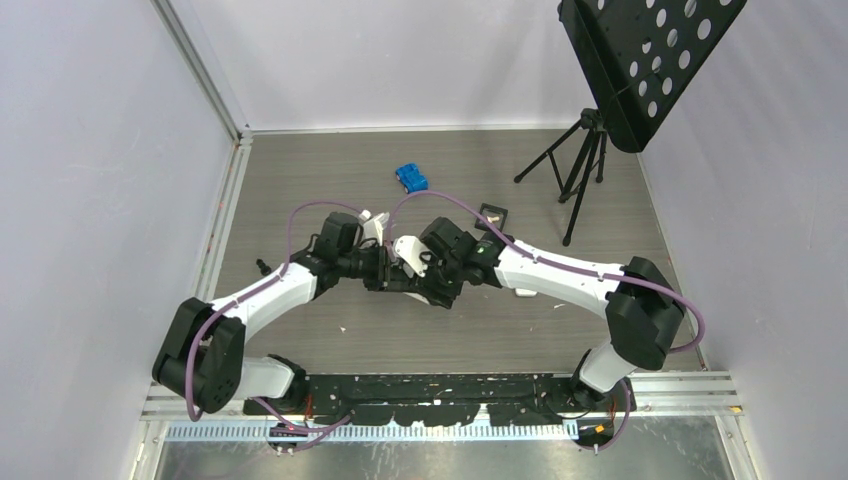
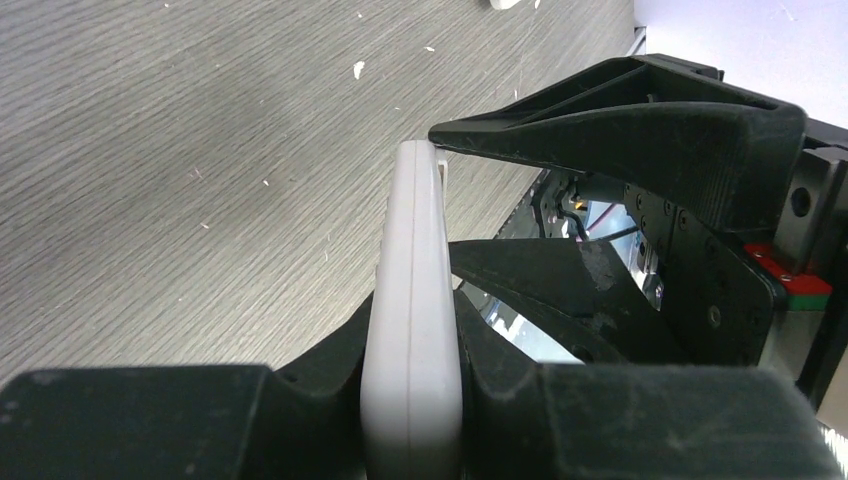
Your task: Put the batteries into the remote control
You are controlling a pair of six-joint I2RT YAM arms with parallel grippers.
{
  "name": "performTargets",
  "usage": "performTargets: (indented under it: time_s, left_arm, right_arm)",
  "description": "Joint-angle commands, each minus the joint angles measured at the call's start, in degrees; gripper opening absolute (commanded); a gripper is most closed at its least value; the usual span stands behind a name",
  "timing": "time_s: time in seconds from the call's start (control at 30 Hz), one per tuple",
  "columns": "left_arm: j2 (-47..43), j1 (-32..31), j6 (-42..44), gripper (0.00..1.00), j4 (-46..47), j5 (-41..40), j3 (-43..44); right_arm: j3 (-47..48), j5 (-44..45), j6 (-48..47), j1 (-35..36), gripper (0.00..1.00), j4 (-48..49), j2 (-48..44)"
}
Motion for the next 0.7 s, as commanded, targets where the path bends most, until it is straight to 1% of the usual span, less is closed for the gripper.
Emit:
performTargets:
  time_s: [0.0,0.17,0.27,0.5,0.67]
  left_arm:
    - [-2.3,-2.8,-2.6,0.0,3.6,11.6,2.7]
    - [-1.8,-2.7,-5.1,0.0,4.9,13.2,2.6]
    - [-1.0,-2.6,-6.3,0.0,5.5,13.7,2.5]
    - [2.3,-1.7,-7.4,0.0,5.5,14.0,2.4]
    - [2.7,-0.6,-5.0,0.0,4.1,9.7,2.2]
  right_arm:
    - [4.9,-1.9,-1.1,0.1,0.54,8.8,0.8]
    - [8.1,-1.8,-2.2,0.1,0.58,3.8,2.6]
    - [9.3,-1.2,-2.5,0.1,0.59,1.7,3.7]
    - [9.3,0.4,-2.5,0.1,0.59,1.6,4.0]
    - [8.3,1.3,1.2,-0.6,0.61,3.7,3.1]
